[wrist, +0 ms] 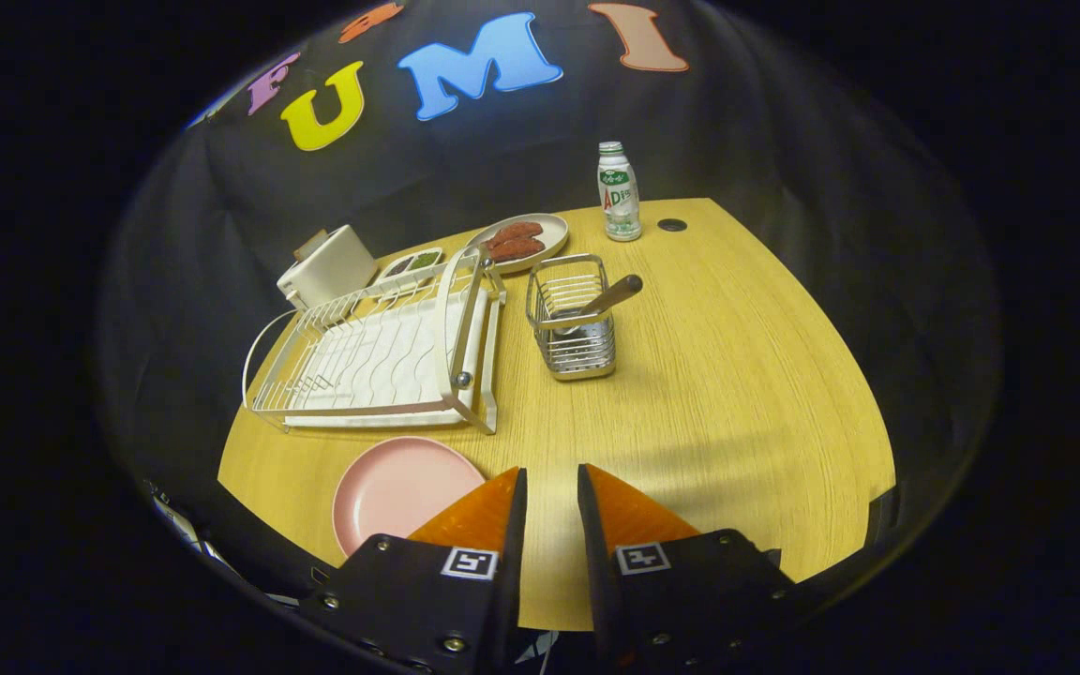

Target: Take the plate from the dish rack, then take the spoon from the basket and place it into the plate.

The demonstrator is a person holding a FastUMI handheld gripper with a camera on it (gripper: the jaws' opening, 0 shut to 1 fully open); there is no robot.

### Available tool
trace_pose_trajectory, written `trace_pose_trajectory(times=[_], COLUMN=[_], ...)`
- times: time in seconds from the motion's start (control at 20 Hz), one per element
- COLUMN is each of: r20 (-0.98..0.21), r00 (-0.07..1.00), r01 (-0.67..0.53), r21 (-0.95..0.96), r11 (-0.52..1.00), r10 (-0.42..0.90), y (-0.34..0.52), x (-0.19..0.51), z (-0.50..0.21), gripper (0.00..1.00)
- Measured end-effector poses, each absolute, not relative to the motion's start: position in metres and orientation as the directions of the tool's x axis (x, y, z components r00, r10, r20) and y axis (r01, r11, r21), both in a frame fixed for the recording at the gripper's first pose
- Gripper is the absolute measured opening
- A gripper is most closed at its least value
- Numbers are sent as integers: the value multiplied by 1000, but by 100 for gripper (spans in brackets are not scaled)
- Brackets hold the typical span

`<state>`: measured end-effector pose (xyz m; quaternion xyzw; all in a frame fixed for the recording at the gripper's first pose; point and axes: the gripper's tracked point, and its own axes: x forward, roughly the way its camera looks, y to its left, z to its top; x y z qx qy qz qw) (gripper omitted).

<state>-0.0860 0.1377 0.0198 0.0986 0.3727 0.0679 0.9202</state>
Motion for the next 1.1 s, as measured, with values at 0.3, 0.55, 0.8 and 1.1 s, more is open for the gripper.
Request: trace_pose_trajectory(times=[0.3, 0.55, 0.8, 1.1], r20=[-523, -386, -212, -105], r00=[832, 904, 961, 981], r01=[-85, -134, -166, -158], r21=[210, 148, 72, 73], r11=[974, 980, 983, 985], r10=[186, 182, 178, 165], y=[113, 98, 89, 78], x=[-68, -47, -13, 16], z=[35, 37, 49, 54], gripper=[47, 47, 47, 47])
